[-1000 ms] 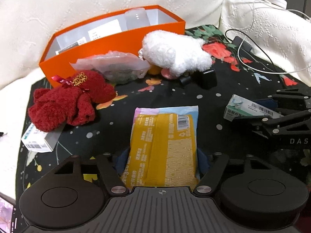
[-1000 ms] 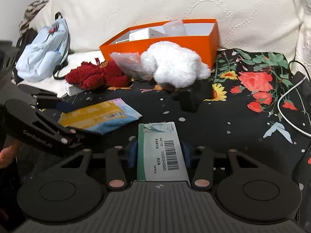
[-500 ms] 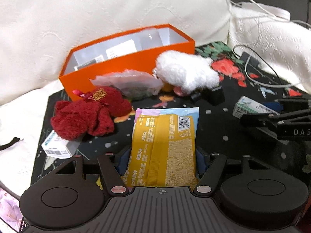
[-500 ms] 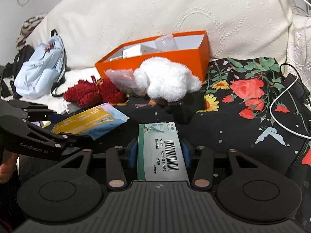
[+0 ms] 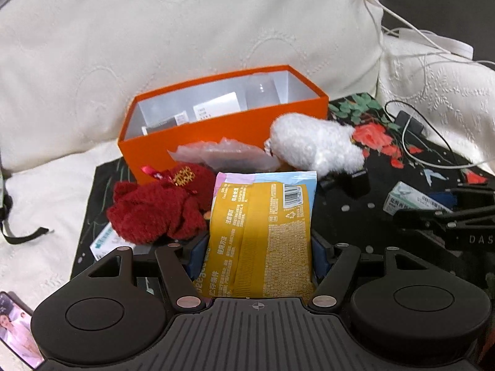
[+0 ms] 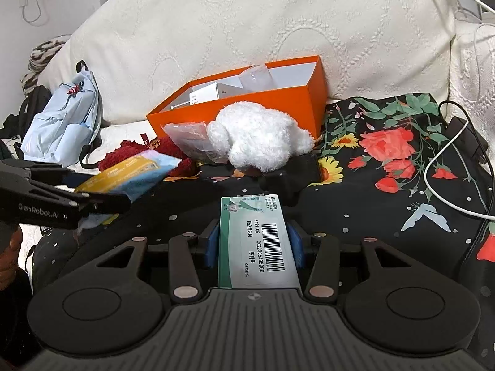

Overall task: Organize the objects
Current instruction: 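Carry the barcode box with the right tool while the left tool carries the yellow packet to the box, then open the right tool over the orange box while the left tool releases the yellow packet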

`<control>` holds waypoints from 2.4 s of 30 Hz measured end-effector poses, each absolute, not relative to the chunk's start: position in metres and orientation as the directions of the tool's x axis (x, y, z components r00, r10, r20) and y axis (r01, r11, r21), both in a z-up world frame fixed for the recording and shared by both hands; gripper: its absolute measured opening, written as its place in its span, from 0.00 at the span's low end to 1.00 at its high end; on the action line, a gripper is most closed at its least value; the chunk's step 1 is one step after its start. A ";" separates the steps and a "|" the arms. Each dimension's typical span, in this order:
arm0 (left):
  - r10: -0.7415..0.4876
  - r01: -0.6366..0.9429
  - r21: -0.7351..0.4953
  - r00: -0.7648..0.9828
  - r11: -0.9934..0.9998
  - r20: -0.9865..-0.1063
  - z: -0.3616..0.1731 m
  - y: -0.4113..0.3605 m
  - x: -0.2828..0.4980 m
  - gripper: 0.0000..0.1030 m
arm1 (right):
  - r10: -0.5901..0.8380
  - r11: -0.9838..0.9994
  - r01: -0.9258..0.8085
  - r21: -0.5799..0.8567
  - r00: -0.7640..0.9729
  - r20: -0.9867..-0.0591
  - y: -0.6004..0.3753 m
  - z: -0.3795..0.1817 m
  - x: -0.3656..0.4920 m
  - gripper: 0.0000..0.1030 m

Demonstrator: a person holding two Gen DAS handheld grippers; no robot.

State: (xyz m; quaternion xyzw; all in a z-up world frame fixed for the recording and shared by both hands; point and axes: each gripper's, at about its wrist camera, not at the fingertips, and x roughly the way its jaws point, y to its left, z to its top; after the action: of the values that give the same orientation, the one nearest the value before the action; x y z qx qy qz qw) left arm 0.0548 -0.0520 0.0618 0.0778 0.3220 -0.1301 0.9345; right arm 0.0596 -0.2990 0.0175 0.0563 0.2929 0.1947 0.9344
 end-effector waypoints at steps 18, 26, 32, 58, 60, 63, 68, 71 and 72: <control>-0.165 0.272 0.136 0.839 0.953 -0.519 0.107 -0.052 0.094 1.00 | 0.485 0.874 -0.384 0.299 0.738 -0.469 -0.287 0.043 0.080 0.50; -0.132 0.243 0.169 0.861 0.955 -0.491 0.117 -0.057 0.136 1.00 | 0.513 0.856 -0.410 0.315 0.751 -0.415 -0.276 0.073 0.124 0.50; -0.105 0.216 0.180 0.870 0.960 -0.482 0.120 -0.058 0.177 1.00 | 0.506 0.855 -0.385 0.348 0.765 -0.397 -0.271 0.086 0.171 0.50; -0.035 0.112 0.094 0.806 0.989 -0.591 0.092 -0.044 0.319 1.00 | 0.356 0.927 -0.212 0.310 0.759 -0.545 -0.222 0.068 0.353 0.51; -0.044 0.106 0.078 0.826 0.991 -0.562 0.100 -0.039 0.311 1.00 | 0.351 0.927 -0.199 0.319 0.764 -0.542 -0.230 0.069 0.349 0.63; -0.040 0.093 0.074 0.847 0.993 -0.530 0.115 -0.032 0.295 1.00 | 0.338 0.930 -0.197 0.311 0.790 -0.512 -0.243 0.077 0.334 0.75; -0.030 0.066 0.059 0.878 0.996 -0.477 0.133 -0.007 0.239 1.00 | 0.360 0.912 -0.203 0.356 0.812 -0.460 -0.268 0.094 0.292 0.81; -0.005 0.024 0.036 0.883 0.999 -0.469 0.125 0.012 0.192 1.00 | 0.392 0.891 -0.232 0.390 0.827 -0.403 -0.279 0.097 0.250 0.88; 0.000 0.013 0.025 0.880 1.000 -0.475 0.118 0.018 0.178 1.00 | 0.400 0.885 -0.240 0.399 0.831 -0.386 -0.284 0.095 0.238 0.92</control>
State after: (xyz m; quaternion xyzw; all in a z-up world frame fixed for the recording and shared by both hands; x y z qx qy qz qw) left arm 0.1778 0.0178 0.1178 0.0136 0.2447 -0.0033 0.9695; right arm 0.2382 -0.2837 0.0949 0.1694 0.2357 0.1699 0.9417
